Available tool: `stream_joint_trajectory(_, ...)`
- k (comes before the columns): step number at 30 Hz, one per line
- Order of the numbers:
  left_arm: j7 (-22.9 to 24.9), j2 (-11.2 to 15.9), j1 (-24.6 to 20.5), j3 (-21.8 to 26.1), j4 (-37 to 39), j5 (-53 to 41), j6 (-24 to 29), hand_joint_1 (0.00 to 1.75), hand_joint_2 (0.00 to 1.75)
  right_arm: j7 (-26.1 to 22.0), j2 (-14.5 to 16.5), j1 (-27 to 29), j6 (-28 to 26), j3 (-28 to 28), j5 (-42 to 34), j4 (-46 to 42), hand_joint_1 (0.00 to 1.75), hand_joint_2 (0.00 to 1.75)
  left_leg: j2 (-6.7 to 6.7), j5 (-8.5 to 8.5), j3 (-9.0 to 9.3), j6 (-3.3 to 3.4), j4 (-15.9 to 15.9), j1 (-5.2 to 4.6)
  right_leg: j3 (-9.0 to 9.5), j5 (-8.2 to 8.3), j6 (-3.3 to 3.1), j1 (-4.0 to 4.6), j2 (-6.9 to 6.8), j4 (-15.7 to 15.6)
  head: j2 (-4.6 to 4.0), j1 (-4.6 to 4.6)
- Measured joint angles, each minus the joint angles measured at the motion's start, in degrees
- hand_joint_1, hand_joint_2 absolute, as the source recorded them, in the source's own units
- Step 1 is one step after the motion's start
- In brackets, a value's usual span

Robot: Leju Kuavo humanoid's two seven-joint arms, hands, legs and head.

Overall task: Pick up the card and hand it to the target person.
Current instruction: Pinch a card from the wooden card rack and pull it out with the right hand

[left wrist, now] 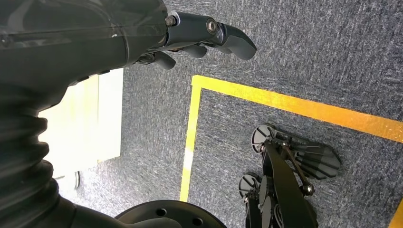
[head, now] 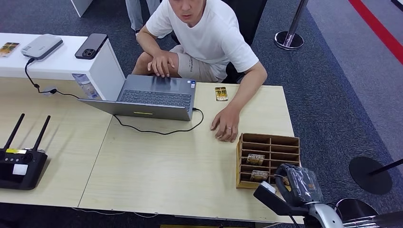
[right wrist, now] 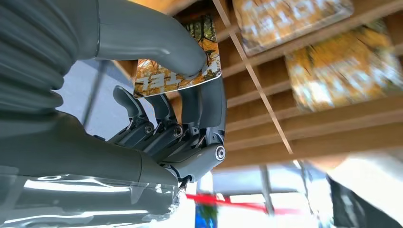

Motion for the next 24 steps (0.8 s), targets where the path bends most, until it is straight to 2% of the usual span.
stream_joint_trajectory(8,-0.4,0.0,-0.01,-0.01,0.0,0.09,-0.13,0.0,1.75,-10.71,0.12,-0.34,-12.44,0.04,2.56,-2.94,1.48,1.75,0.0,0.0,0.0,0.0,0.0,0.0,0.0,0.0,0.0,0.0,0.0,0.0,0.0,0.01)
stream_joint_trajectory(13,-0.26,0.04,-0.1,0.0,0.0,0.44,-0.15,0.0,1.75,-16.62,-0.04,-3.17,-20.82,0.81,0.93,-3.36,1.48,1.75,0.02,0.0,0.02,0.0,0.0,0.0,0.01,0.0,0.0,0.0,0.03,0.0,0.0,0.0)
stream_joint_trajectory(24,-0.24,0.09,-0.12,0.01,0.0,0.68,-0.15,0.0,1.75,-17.38,-0.05,-5.34,-21.79,2.39,0.54,-3.36,1.48,1.75,0.02,0.01,0.0,0.01,0.0,0.0,0.01,0.0,0.0,0.0,0.01,0.0,0.0,0.0)
